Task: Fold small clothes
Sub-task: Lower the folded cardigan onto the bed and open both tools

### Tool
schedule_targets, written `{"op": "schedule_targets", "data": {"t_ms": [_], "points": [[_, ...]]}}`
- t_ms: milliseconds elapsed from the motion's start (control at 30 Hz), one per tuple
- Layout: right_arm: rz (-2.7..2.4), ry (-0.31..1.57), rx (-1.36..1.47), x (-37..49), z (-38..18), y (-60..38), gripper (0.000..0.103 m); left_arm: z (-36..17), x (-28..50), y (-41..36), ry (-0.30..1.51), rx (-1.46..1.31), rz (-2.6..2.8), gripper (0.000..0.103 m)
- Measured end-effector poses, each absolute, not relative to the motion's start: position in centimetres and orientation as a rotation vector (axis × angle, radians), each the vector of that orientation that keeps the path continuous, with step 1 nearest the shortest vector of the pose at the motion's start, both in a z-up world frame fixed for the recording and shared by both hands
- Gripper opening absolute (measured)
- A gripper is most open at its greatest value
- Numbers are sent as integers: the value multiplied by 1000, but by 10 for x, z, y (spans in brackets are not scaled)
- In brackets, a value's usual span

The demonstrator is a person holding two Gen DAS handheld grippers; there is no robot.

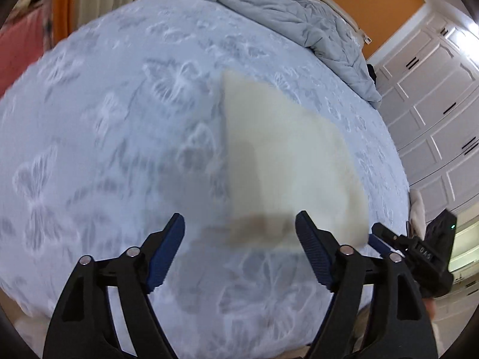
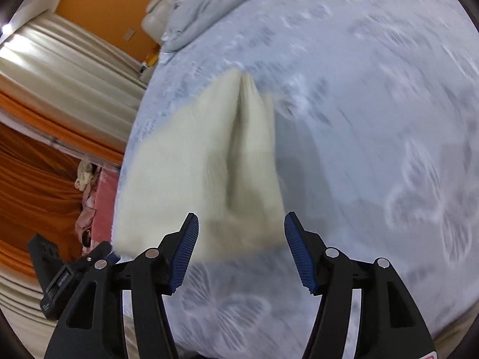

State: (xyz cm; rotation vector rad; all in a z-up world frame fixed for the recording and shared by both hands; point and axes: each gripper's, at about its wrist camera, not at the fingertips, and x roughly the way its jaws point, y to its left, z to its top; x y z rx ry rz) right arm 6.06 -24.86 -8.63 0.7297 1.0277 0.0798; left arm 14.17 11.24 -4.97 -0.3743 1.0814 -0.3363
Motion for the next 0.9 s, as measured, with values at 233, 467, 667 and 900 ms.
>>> {"op": "schedule_targets", "data": {"t_ms": [233, 467, 667, 900], "points": [[55, 1074, 747, 95, -118, -232, 73, -87, 143, 83, 1163, -298, -305, 64], [186, 937, 614, 113, -46, -206, 10, -81, 151, 68, 1133, -89, -302, 44], [75, 1137, 558, 117, -125, -212, 12, -113, 161, 79, 1241, -129, -234, 57], [28, 926, 403, 78, -40, -191, 9, -68, 134, 67, 1117, -8, -187, 55]]}}
